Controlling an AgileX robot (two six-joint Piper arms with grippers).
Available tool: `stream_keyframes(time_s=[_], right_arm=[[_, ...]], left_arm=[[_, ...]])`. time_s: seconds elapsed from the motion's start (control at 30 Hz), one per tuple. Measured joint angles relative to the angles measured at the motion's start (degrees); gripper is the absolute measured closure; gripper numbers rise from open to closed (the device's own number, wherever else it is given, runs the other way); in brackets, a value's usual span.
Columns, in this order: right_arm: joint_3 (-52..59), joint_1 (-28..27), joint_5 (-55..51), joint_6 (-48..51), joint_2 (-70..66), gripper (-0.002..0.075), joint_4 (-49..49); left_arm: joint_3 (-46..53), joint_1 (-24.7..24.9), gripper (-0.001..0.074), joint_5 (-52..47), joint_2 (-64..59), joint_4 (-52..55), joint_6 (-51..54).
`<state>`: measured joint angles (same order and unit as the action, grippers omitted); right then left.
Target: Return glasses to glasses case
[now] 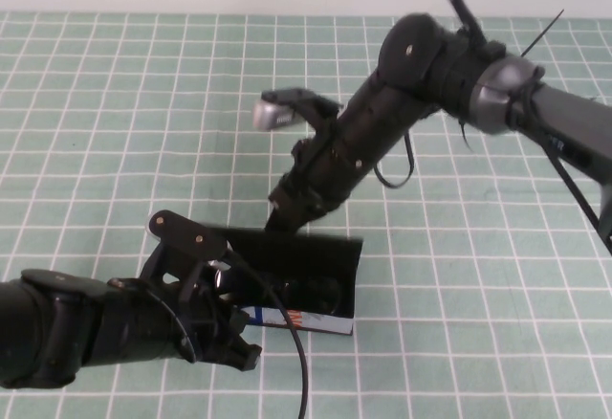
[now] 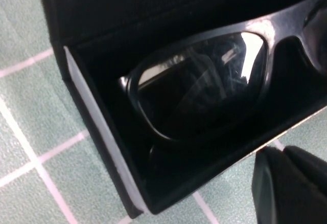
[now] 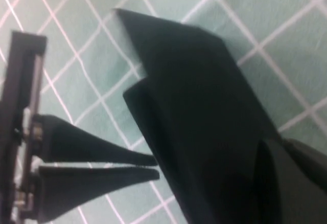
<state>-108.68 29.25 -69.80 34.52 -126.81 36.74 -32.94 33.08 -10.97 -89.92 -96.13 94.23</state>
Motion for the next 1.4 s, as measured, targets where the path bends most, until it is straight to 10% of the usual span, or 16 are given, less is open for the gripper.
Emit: stream_keyframes(time_s=[0.83, 1.2, 1.4], right_arm=[[6.8, 1.3, 7.0, 8.4, 18.5, 0.0737, -1.6], [6.8, 0.9, 13.1, 8.5, 33.1, 0.0737, -4.9], [8.7, 0.9, 12.8, 7.9, 39.5, 0.0737, -8.5]], left_arm=[[-3.4, 0.0, 0.0737, -14.8, 15.6, 13.4, 3.6], [-21.4, 0.1, 0.0737, -54.1, 25.8, 58.3, -26.1], [-24.3, -3.9, 0.0737, -50.2, 30.3, 80.2, -44.8]])
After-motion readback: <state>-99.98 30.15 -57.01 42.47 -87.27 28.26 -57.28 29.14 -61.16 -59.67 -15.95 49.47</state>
